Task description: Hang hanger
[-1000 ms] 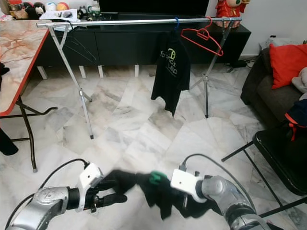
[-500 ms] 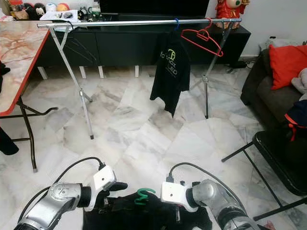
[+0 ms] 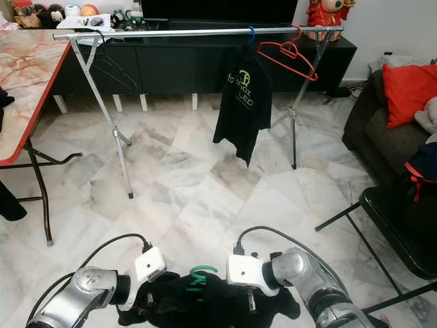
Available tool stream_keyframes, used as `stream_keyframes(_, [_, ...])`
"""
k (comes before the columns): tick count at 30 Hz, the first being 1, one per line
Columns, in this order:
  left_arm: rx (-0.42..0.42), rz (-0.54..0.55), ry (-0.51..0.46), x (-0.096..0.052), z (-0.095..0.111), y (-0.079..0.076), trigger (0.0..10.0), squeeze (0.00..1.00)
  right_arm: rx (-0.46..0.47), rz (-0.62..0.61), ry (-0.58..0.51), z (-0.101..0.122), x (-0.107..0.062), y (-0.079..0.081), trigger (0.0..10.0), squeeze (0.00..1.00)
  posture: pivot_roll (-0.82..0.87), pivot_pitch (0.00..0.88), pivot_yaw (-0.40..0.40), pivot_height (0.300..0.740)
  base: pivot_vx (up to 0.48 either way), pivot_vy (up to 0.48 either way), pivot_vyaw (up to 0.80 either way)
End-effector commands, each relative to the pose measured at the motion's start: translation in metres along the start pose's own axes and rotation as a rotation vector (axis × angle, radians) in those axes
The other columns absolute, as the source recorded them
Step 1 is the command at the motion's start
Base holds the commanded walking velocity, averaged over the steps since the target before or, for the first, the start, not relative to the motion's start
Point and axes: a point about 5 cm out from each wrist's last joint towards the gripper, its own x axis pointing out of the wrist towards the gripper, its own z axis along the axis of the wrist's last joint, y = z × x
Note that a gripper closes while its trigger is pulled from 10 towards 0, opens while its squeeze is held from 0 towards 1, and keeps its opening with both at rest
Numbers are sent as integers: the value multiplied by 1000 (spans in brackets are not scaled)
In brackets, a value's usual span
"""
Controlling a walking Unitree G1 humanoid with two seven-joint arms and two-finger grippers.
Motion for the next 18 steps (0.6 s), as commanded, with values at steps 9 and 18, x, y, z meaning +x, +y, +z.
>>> stream_keyframes(9, [-9, -10, -54, 8, 7, 1, 10000, 0, -32, -1, -49, 11, 2, -5, 0, 0, 21, 132, -95, 721, 0, 0, 0])
stream_keyframes(18, [-28, -22, -74, 10, 7, 0, 0, 0, -31, -16, -49, 13, 3, -7, 0, 0, 22, 136, -95, 721, 0, 0, 0])
